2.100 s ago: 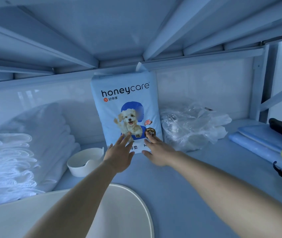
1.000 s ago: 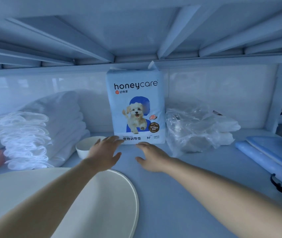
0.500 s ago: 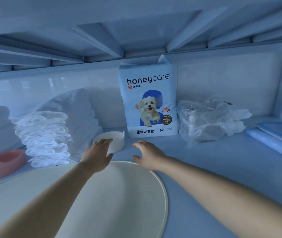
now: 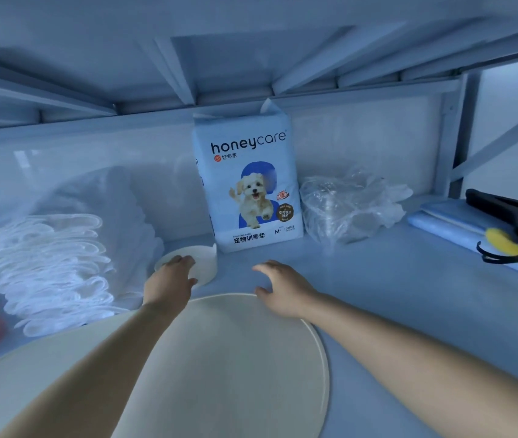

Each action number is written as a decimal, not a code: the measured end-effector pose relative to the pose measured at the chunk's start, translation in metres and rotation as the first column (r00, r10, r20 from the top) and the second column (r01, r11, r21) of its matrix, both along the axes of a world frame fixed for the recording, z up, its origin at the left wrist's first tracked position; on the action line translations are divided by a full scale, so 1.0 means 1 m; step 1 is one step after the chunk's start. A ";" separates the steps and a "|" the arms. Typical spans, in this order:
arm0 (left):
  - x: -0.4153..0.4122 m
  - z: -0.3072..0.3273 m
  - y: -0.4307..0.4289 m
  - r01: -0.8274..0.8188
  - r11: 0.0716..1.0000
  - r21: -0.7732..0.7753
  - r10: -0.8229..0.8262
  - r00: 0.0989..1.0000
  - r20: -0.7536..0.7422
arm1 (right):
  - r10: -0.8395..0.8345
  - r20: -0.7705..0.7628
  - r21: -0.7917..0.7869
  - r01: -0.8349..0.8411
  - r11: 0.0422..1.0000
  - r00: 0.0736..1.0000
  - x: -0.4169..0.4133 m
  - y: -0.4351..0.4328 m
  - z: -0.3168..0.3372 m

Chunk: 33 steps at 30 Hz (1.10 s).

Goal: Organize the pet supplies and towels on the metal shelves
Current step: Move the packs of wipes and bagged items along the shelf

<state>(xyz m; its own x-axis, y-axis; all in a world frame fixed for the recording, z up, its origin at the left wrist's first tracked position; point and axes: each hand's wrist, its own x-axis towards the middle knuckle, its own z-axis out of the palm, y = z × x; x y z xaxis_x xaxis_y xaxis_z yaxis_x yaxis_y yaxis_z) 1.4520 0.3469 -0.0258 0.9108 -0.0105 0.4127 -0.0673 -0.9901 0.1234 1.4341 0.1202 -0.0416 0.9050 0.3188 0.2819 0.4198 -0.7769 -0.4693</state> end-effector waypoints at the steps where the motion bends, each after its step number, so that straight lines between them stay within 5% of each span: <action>1: 0.000 -0.001 0.003 0.020 1.000 -0.004 -0.020 1.000 0.016 | -0.012 0.006 0.014 0.012 1.000 1.000 -0.002 -0.001 -0.002; 7: -0.014 0.001 0.002 0.178 0.983 0.051 -0.183 0.977 0.113 | -0.059 0.103 0.078 0.051 0.996 0.993 -0.008 -0.001 0.005; 16: -0.050 0.020 -0.062 0.462 0.886 0.031 -0.459 0.868 0.192 | -0.083 0.466 0.034 0.076 0.997 0.881 -0.034 -0.032 0.014; 33: -0.038 0.007 -0.221 0.620 0.784 -0.015 -0.620 0.784 0.009 | -0.127 0.265 -0.121 0.163 0.979 0.956 -0.057 -0.185 0.018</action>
